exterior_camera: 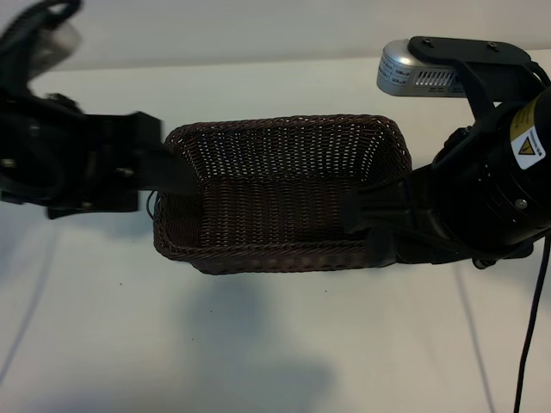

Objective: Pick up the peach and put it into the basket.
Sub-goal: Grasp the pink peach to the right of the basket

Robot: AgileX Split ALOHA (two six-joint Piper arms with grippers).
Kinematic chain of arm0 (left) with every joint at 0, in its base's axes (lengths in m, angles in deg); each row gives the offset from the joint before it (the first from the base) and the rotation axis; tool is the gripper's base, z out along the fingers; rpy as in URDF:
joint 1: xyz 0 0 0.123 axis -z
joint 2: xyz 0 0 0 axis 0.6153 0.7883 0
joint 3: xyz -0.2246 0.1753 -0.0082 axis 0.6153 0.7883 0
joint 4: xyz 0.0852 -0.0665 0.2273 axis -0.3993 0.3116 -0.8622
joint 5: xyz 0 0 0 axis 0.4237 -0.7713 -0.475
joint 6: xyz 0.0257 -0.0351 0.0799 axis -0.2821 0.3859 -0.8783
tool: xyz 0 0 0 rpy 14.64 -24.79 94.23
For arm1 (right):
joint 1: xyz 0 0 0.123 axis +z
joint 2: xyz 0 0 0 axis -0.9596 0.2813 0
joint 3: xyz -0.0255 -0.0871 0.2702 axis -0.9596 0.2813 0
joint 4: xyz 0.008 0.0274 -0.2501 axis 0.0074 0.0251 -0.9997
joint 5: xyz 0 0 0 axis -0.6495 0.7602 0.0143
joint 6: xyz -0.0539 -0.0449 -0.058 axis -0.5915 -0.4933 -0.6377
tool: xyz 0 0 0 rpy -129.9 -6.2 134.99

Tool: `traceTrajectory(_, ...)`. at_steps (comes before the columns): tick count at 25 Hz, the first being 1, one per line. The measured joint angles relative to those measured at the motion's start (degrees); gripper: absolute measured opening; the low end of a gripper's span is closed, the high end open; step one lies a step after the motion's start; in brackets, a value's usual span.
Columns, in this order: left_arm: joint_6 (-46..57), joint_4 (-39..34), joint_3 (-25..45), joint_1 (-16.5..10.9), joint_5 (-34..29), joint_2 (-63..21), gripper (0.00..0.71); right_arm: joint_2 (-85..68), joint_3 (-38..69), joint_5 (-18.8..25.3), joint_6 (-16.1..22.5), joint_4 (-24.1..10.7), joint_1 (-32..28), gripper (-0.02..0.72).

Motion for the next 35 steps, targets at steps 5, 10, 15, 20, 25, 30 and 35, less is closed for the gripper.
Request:
traceTrajectory(5, 1.04, 0.14, 0.00, 1.55, 1.82, 2.66, 0.591, 0.00, 0.00, 0.00, 0.00, 0.00, 0.00, 0.507)
traceTrajectory(10, 1.35, 0.14, 0.00, 1.91, 1.94, 2.94, 0.591, 0.00, 0.00, 0.00, 0.00, 0.00, 0.00, 0.507)
traceTrajectory(15, 2.36, 0.07, 0.00, 4.53, 1.88, 2.94, 0.583, 0.00, 0.00, 0.00, 0.00, 0.00, 0.00, 0.507)
traceTrajectory(20, 5.47, -2.06, 0.00, 8.49, 1.82, 2.94, 0.567, 0.00, 0.00, 0.00, 0.00, 0.00, 0.00, 0.507)
traceTrajectory(25, 7.43, -4.37, 0.00, 9.09, 1.55, 2.54, 0.564, 0.00, 0.00, 0.00, 0.00, 0.00, 0.00, 0.507)
traceTrajectory(30, 8.18, -5.12, 0.31, 9.30, 0.04, 1.32, 0.564, 0.00, 0.00, 0.00, 0.00, 0.00, 0.00, 0.507)
traceTrajectory(35, 8.48, -5.38, 0.47, 9.35, -0.15, 1.32, 0.564, 0.00, 0.00, 0.00, 0.00, 0.00, 0.00, 0.507)
